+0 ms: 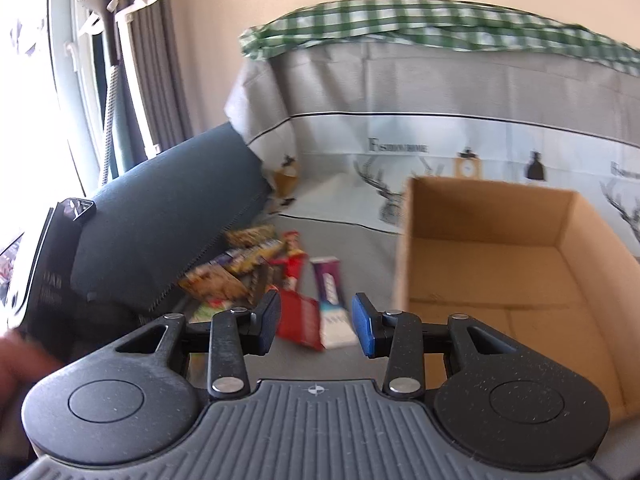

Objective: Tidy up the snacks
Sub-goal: 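Grasp the purple tube snack with the right gripper while the left gripper approaches the white-green bar, then lift the purple tube snack with the right gripper while the left gripper grasps the white-green bar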

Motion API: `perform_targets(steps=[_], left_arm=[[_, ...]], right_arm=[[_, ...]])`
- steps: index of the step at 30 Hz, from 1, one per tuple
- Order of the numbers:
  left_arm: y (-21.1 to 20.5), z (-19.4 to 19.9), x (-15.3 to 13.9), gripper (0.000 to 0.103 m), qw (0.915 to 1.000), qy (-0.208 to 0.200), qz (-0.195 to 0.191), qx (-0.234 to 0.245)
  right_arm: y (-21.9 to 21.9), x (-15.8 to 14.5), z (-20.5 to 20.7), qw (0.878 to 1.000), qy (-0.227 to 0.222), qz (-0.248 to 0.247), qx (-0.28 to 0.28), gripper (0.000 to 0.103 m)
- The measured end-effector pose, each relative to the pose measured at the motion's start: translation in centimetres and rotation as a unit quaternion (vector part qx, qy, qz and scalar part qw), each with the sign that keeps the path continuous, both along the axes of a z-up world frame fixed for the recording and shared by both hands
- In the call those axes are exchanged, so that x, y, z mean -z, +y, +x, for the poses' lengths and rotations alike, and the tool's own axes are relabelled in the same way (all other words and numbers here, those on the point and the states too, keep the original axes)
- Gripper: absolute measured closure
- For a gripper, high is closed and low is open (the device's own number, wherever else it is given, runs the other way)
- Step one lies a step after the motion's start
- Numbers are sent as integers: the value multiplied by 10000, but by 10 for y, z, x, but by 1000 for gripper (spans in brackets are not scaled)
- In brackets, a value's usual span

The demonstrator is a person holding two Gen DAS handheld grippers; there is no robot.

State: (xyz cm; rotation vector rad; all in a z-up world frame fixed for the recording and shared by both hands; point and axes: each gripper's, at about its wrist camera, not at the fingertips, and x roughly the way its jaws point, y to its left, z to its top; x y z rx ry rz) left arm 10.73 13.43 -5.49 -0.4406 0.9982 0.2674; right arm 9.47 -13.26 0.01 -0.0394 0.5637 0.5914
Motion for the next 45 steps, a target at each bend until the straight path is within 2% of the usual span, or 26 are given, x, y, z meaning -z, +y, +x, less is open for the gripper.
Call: perform_targets(steps=[3,6,8,10,13,18,22,23,25,27,33,39,42,45], left_arm=[[0,3,3,39,9999,85,-33,66],[2,3,5,40,9998,165,-78,53],[1,5,7,43,9997,195,-83,99],[0,7,9,51,9994,251,-107,226],[3,10,14,51,9990,331,-221,205],[4,12,17,51,9986,378,-256,285],[5,15,20,51,9982,424,-292,320],[4,16,21,51,9981,425,-287,333],[3,17,22,51,9980,437,-257,370],[3,19,22,54,9981,443,-236,369],[4,18,22,60,9979,438,-289,369],[4,16,20,60,9974,456,-372,415],[6,14,20,60,9965,483,-513,444],[6,10,19,60,9953,498,-660,502]], right_arm=[[34,1,28,10000,74,-50,-29,64],[66,14,61,9989,289,-319,180,64],[83,29,86,9968,510,-471,383,64],[98,47,109,9930,719,-686,630,64],[113,75,137,9870,1025,-941,802,63],[138,115,164,9758,1393,-1468,829,61],[141,126,176,9748,1459,-1480,817,60],[141,126,177,9751,1475,-1465,770,66],[141,124,177,9760,1531,-1402,662,76],[139,118,174,9768,1509,-1392,608,81],[116,75,149,9841,1269,-1214,255,82],[86,33,94,9888,1092,-998,-199,82],[72,24,61,9880,1147,-914,-495,82],[66,28,31,9847,1333,-839,-745,82]])
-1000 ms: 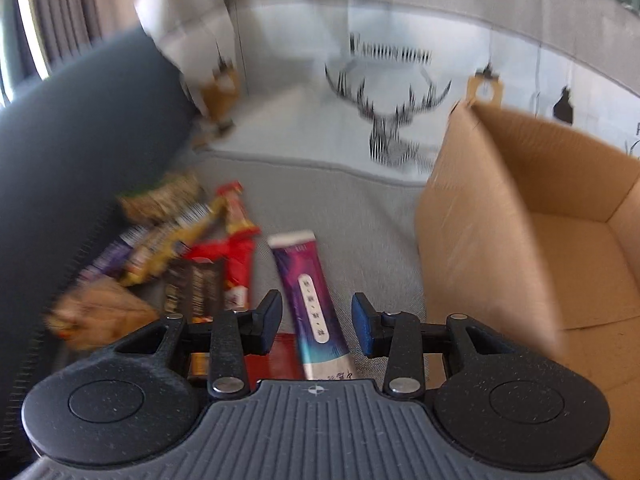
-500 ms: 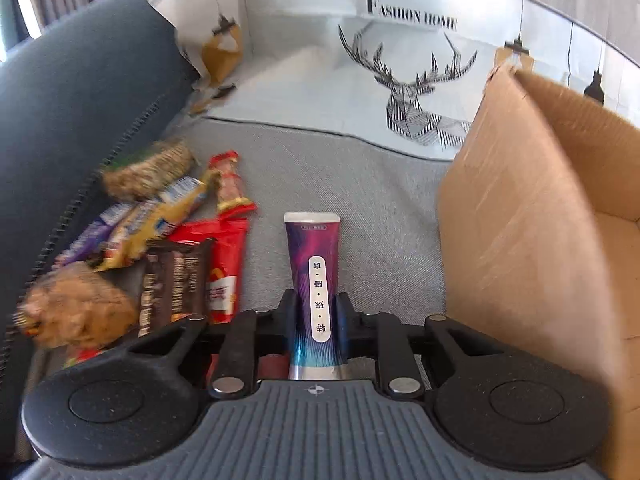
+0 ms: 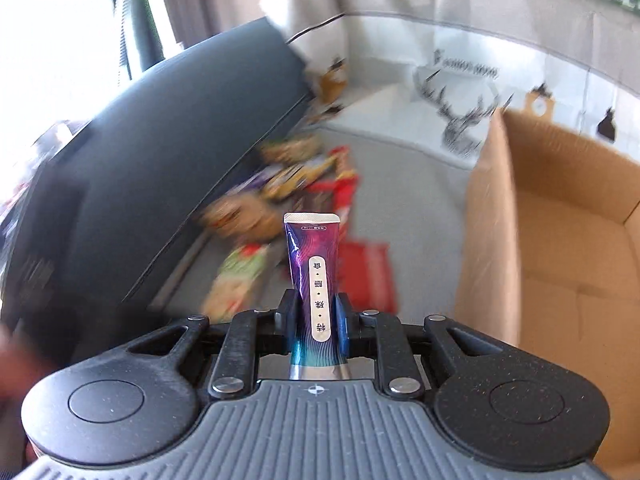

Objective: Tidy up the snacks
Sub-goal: 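Lift the purple tube snack with the right gripper while the left gripper grasps the white-green bar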

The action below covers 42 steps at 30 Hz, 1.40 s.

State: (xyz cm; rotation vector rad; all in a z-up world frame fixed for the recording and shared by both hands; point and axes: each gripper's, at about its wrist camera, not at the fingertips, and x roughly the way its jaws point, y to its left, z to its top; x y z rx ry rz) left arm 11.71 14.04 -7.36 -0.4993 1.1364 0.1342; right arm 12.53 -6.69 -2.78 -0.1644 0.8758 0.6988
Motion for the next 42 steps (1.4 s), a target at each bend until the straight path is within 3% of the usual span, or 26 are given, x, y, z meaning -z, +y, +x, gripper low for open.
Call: perform_targets(steps=[5,16,22,33,42], left_arm=[[1,-7,-2,60,9998,124,-136,61],[-15,0,0,56,9980,461,406,160],[-15,8,3,52,9977,454,499,80],[-24,14,7,48,9963,447,715,186],[-24,14,6,49,9962,442,734,181]], right_arm=[[0,30,-26,9996,273,-91,-24,82],[-5,83,-9,9941,829,-138,682,76],[-4,88,-11,9952,809,-224,499,69],[-7,87,-11,9958,790,-237,392,69],[-5,85,-14,9972,642,-226,301,79]])
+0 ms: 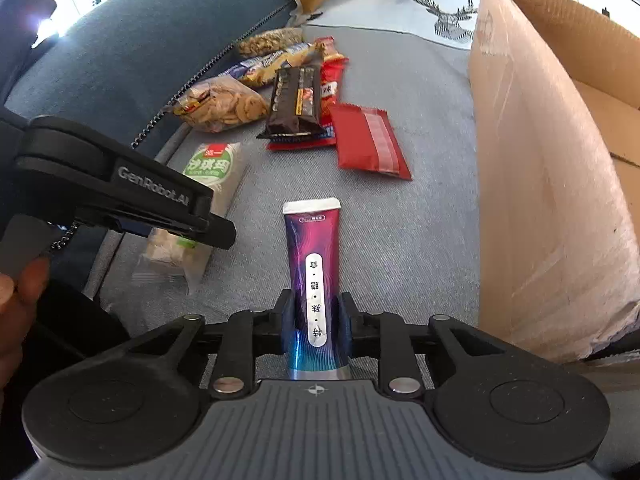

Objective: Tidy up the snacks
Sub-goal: 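Lift the purple tube snack with the right gripper while the left gripper grasps the white-green bar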

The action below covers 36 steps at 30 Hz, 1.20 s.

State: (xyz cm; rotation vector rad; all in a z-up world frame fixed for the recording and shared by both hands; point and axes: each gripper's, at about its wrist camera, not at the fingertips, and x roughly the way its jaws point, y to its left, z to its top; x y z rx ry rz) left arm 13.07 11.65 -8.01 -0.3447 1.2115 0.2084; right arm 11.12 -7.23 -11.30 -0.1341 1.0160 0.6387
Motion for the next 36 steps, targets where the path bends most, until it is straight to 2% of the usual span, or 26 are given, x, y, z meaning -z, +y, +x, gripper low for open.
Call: perform_targets(steps=[2,6,15,24,36], left_arm=[[-1,0,0,50,10000,4,37,8],[-1,0,0,61,10000,-2,89,11],[-2,-5,-4,62,9997,-167,0,149],[-7,-17,-17,62,9975,-596,1,371],[-14,-35,-40,63,9885,-1408,-26,542]], right_arm=[[-1,-2,-1,10000,-61,24,-16,81],[-4,-6,-3,9998,-152,82,-31,81],[-7,-18,-9,9993,-316,210,29,83],[-21,-45,-18,9970,-631,450,89,83],[-82,-111,-29,9849,-1246,1162,294,83]])
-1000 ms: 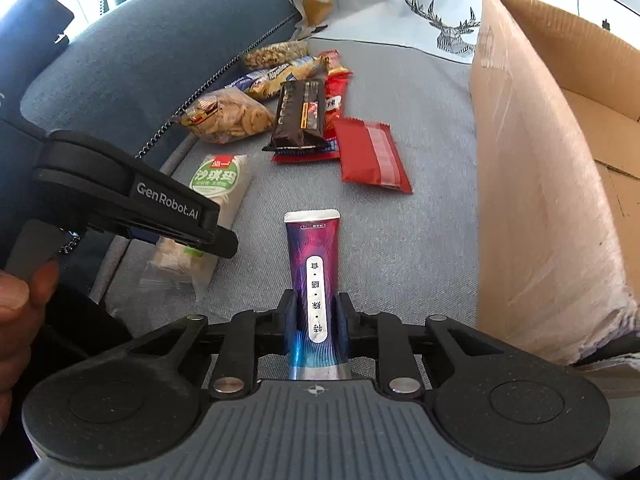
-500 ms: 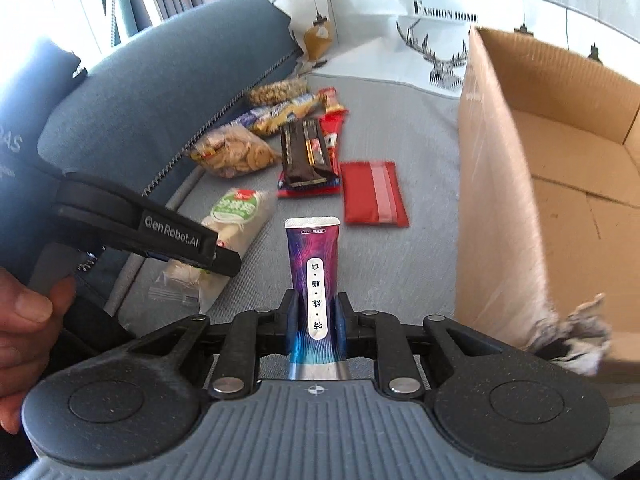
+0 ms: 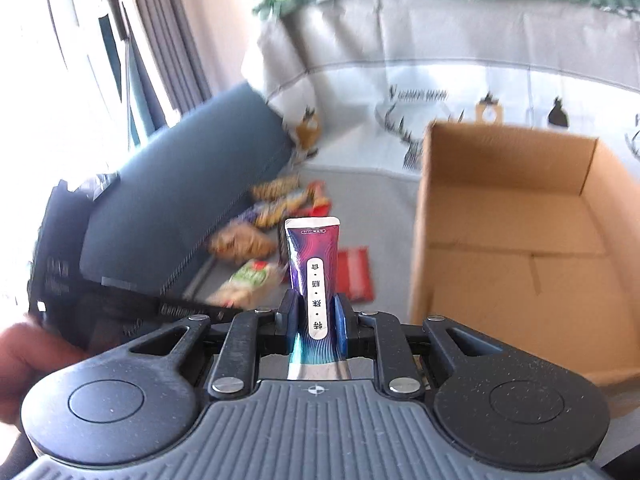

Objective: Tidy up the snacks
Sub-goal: 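Lift the purple tube snack with the right gripper while the left gripper grasps the white-green bar, then carry both snacks over the cardboard box and open both grippers to drop them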

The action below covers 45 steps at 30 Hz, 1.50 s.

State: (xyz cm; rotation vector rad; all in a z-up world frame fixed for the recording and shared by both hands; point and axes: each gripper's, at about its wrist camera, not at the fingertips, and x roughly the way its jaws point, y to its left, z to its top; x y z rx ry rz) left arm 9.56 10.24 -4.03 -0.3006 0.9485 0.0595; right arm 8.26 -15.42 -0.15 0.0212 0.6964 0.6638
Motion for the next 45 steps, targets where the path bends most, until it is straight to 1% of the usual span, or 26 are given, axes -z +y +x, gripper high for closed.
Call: perform_targets(steps=[5,8,10,12,14,19,21,24,28,33,36,40,45], left_arm=[[-1,-4,-6,63,9996,-263,39,-12],[-1,-6,-8,63,9994,-334,48,-53],[0,-6,-8,63,9993,-344,57,-96],[-1,-6,-9,63,9993,-349,80,-130],[-3,-7,-9,63,9992,-355,140,-150],[-9,-9,-12,63,9983,-460,297,-193],[-13,-11,-14,63,9977,-509,385,-215],[-19,-14,-16,63,9965,-561,557,-262],[-24,-17,-21,63,9957,-573,624,-377],[-31,-25,-28,63,9957,-624,348,-582],[-42,-27,-32,63,9965,-616,295,-474],[-59,-20,-37,63,9974,-592,279,-312],[-84,-5,-56,63,9964,-819,197,-136]], right_arm=[[-46,-35,18,9984,-397,298,283,83],[-76,-48,31,9956,-667,372,540,83],[-99,-51,37,9930,-833,415,721,83],[-123,-48,44,9907,-884,489,913,83],[-143,-39,48,9886,-892,533,1094,83],[-192,-2,53,9825,-709,746,1555,83],[-205,8,50,9793,-748,843,1679,83],[-214,10,52,9759,-785,1004,1773,83],[-219,15,56,9747,-696,1172,1772,83],[-226,19,59,9733,-625,1268,1806,83],[-230,21,62,9710,-557,1337,1901,83],[-233,23,65,9684,-490,1403,2002,83],[-232,24,63,9679,-507,1405,2020,83]])
